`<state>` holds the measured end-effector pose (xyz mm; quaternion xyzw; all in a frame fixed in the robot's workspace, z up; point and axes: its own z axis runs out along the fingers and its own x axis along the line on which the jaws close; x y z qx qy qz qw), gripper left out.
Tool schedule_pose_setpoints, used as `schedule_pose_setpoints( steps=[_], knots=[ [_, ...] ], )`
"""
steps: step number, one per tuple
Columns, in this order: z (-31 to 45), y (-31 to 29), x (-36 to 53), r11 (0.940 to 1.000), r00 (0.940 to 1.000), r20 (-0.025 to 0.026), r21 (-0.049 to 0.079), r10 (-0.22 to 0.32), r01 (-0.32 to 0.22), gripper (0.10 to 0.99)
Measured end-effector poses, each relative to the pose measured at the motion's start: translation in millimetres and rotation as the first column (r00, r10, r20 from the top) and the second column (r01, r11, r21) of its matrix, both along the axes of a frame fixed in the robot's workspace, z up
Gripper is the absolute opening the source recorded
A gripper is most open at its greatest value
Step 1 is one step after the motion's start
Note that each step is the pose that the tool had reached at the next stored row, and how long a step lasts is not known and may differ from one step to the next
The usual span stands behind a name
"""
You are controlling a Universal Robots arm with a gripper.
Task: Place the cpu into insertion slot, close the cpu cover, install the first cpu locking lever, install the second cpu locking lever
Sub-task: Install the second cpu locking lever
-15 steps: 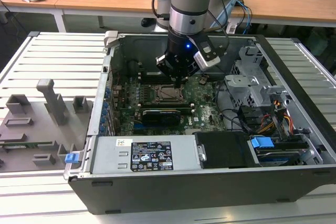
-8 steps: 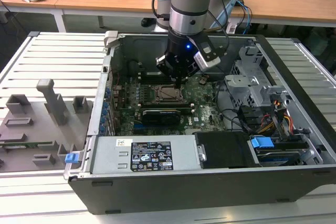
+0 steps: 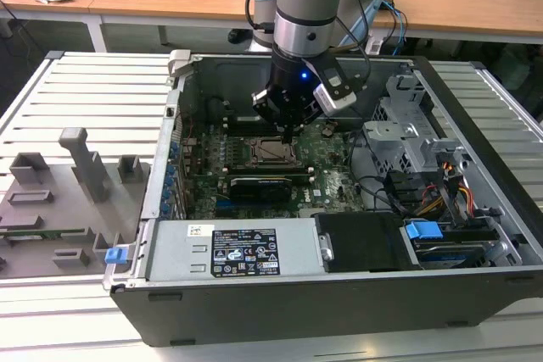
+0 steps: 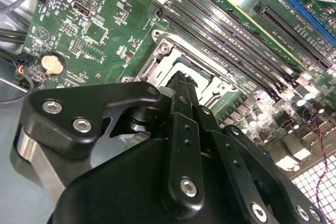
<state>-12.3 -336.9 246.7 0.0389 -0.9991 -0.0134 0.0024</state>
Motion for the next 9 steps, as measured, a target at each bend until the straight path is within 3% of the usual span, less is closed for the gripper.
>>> schedule_pose_setpoints(
  steps=[9],
  knots=[
    [0.0,-1.1,0.0,1.0,1.0,0.0,0.0,0.0,0.0,0.106]
  ],
)
